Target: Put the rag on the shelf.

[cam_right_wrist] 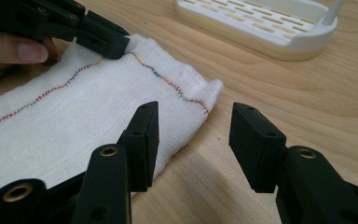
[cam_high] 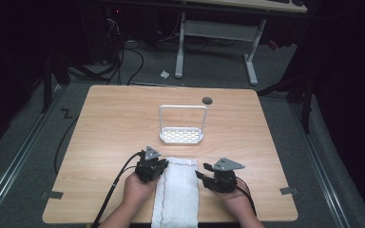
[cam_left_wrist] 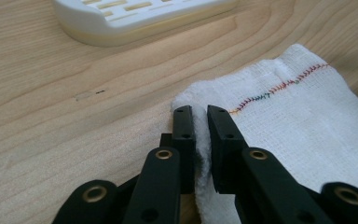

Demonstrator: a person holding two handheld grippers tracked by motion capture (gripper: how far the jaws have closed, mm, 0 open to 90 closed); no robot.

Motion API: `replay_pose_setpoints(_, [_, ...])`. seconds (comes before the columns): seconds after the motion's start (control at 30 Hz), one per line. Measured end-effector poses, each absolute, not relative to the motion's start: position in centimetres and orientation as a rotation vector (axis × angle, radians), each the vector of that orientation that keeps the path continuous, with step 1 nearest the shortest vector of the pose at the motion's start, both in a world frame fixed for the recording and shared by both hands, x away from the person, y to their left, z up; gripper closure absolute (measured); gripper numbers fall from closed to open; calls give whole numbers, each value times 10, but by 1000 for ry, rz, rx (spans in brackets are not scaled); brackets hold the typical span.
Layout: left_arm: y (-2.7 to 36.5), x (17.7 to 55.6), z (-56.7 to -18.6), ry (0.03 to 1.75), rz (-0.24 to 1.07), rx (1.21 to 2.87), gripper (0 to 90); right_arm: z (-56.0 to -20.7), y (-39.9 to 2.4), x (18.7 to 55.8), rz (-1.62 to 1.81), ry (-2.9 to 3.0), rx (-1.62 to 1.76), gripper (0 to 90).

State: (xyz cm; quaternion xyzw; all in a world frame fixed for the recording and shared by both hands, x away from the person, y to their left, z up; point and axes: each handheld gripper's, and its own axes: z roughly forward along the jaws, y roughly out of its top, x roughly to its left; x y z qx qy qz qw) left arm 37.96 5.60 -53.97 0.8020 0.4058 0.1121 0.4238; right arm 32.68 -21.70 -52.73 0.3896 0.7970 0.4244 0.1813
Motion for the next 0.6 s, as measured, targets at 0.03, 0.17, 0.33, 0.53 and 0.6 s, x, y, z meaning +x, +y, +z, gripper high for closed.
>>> replay_pose_setpoints(0.03, [58,380,-540,1025,260,1994,823,-528,-216,328,1195,2257,1102,515])
replay_pose_setpoints(0.17, [58,380,-540,1029,261,1990,825,-529,-208,335,1177,2278,1135,483])
replay_pose_setpoints(0.33, [60,380,-540,1033,251,1977,829,-527,-201,349,1184,2282,1204,473])
replay_pose_setpoints(0.53, [65,378,-540,1027,235,1937,834,-529,-176,361,1025,2335,1202,526])
replay_pose_setpoints(0.6, [66,378,-540,1028,231,1929,835,-528,-175,361,1021,2330,1207,527])
